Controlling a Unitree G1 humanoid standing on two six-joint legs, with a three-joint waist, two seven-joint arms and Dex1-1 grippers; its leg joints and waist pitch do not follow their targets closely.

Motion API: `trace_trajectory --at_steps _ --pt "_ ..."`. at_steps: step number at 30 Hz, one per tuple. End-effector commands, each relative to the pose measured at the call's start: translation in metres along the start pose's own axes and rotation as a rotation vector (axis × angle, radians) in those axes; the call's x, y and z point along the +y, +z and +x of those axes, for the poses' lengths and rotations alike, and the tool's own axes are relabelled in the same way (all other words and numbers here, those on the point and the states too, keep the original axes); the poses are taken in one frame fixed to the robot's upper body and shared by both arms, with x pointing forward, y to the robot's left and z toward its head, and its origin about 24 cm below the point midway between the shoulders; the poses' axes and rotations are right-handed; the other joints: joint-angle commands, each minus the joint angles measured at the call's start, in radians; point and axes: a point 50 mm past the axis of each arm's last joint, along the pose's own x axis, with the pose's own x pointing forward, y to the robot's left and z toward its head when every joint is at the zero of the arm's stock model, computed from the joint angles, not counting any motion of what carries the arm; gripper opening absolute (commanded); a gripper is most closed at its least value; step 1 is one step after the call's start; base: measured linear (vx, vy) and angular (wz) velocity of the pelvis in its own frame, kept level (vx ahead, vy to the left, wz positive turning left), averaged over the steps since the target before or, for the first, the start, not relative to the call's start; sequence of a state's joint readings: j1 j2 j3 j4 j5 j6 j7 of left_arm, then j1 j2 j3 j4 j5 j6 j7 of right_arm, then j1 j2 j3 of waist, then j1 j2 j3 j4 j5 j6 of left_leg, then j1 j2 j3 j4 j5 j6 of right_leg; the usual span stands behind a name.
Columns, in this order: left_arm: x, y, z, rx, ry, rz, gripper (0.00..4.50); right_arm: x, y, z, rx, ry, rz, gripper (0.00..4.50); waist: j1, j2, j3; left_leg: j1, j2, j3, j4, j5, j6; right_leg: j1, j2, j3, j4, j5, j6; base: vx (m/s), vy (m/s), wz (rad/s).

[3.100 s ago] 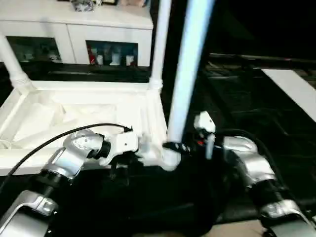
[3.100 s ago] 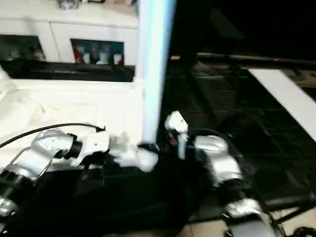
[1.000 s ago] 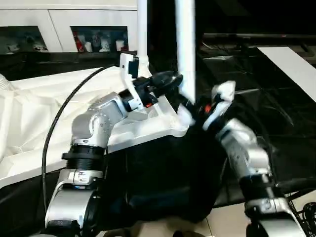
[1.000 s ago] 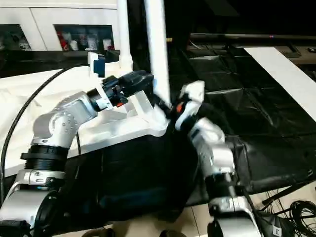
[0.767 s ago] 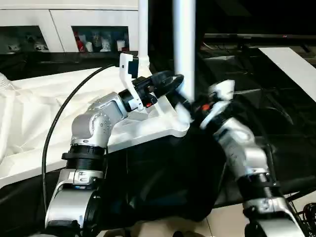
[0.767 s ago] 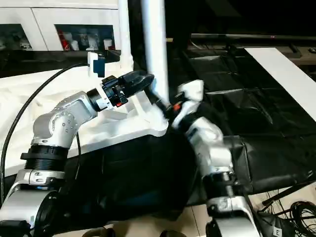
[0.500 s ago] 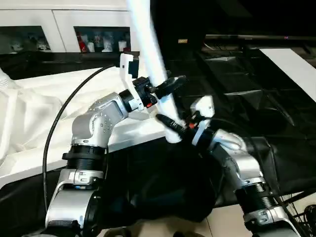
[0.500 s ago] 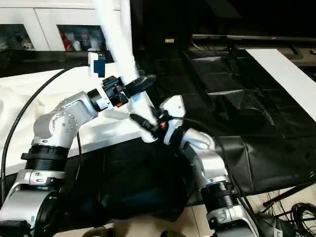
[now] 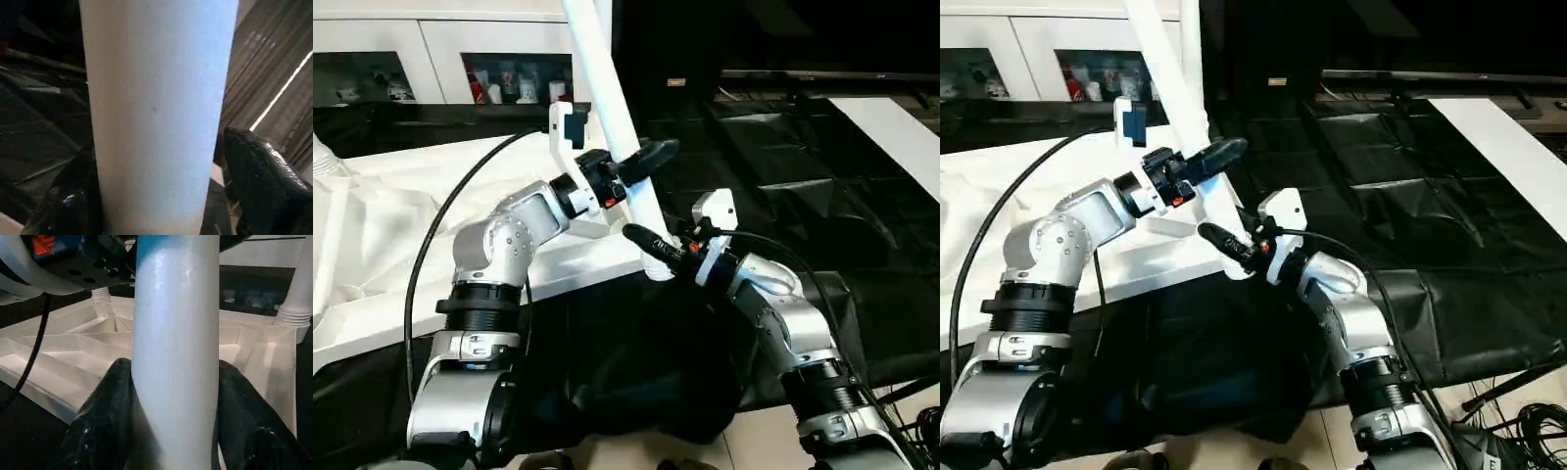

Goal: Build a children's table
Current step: Insert table leg to table base

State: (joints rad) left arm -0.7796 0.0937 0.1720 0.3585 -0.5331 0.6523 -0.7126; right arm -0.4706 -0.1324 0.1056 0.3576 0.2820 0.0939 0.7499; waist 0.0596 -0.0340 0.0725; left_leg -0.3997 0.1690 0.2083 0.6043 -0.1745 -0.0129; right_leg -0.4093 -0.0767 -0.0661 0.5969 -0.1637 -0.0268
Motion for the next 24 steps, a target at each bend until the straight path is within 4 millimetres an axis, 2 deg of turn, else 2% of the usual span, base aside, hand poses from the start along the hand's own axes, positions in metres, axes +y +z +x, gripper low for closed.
trace_trajectory --at_steps 1,11,18,24 --pt "0.0 0.002 0.004 0.007 0.025 0.03 3.2 -0.006 0.012 0.001 -0.037 -0.014 -0.018 1.85 0.002 0.013 -0.088 0.036 0.067 -0.034 -0.065 -0.118 0.053 0.058 -0.077 0.048 -0.049 -0.084 -0.245 0.0 0.0 0.0" --pt "0.003 0.012 0.005 -0.032 0.071 0.042 2.46 -0.009 0.016 0.001 -0.057 -0.029 -0.015 1.85 0.001 0.015 -0.087 0.038 0.066 -0.035 -0.065 -0.152 0.033 0.056 -0.076 0.047 -0.051 -0.112 -0.24 0.0 0.0 0.0" --pt "-0.001 0.014 0.007 -0.034 0.055 0.085 1.91 -0.01 0.018 0.001 -0.06 -0.034 -0.019 1.85 0.0 0.013 -0.087 0.036 0.066 -0.035 -0.065 -0.152 0.03 0.056 -0.076 0.047 -0.051 -0.115 -0.235 0.0 0.0 0.0" --pt "-0.008 0.013 0.01 -0.01 0.02 0.135 1.86 -0.011 0.018 0.001 -0.058 -0.033 -0.023 1.85 0.0 0.012 -0.088 0.036 0.066 -0.035 -0.063 -0.13 0.041 0.057 -0.076 0.047 -0.047 -0.091 -0.24 0.0 0.0 0.0"
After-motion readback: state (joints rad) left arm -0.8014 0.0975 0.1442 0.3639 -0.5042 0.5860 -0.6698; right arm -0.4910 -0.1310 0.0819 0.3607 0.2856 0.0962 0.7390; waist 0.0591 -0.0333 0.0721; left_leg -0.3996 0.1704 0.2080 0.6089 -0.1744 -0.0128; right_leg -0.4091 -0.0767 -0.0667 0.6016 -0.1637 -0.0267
